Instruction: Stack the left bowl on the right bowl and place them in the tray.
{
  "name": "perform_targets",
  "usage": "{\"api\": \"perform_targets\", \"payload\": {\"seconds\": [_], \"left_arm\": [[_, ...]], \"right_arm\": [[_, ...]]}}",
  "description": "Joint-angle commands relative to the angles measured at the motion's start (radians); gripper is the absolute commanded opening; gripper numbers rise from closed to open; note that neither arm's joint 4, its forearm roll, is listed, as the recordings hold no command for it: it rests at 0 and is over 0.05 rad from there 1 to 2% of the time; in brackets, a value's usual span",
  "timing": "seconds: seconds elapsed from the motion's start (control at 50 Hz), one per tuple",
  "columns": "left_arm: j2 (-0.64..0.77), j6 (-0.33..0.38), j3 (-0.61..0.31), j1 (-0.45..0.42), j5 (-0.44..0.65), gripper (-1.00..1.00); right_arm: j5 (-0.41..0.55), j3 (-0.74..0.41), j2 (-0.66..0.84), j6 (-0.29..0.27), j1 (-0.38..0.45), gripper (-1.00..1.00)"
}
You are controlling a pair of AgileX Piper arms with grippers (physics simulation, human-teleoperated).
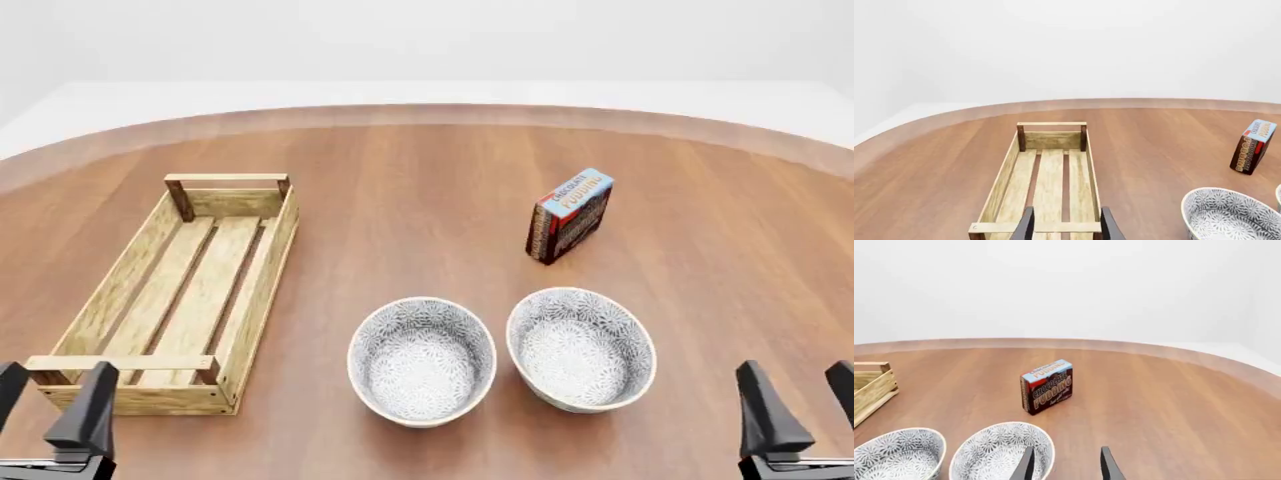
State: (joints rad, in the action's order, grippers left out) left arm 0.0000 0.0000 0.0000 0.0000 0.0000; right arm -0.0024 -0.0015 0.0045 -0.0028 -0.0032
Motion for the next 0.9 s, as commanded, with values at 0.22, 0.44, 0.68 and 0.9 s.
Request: {"api": "perform_targets", "payload": {"seconds": [0.22, 0.44, 0.68, 0.9], "left_arm": [[0.0, 0.0, 0.0, 0.0, 0.0, 1.0], [0.0, 0.0, 0.0, 0.0, 0.0, 1.0], [0.0, 0.0, 0.0, 0.0, 0.0, 1.0], [0.0, 0.0, 0.0, 0.0, 0.0, 1.0]], "right_arm": [[0.006, -0.025, 0.009, 0.021, -0.024, 1.0], [0.076, -0.271, 0.242, -0.04, 0.106, 1.0], [0.201, -0.62, 0.517, -0.191, 0.173, 1.0], [0.323, -0.87, 0.818, -0.256, 0.266, 1.0]]}}
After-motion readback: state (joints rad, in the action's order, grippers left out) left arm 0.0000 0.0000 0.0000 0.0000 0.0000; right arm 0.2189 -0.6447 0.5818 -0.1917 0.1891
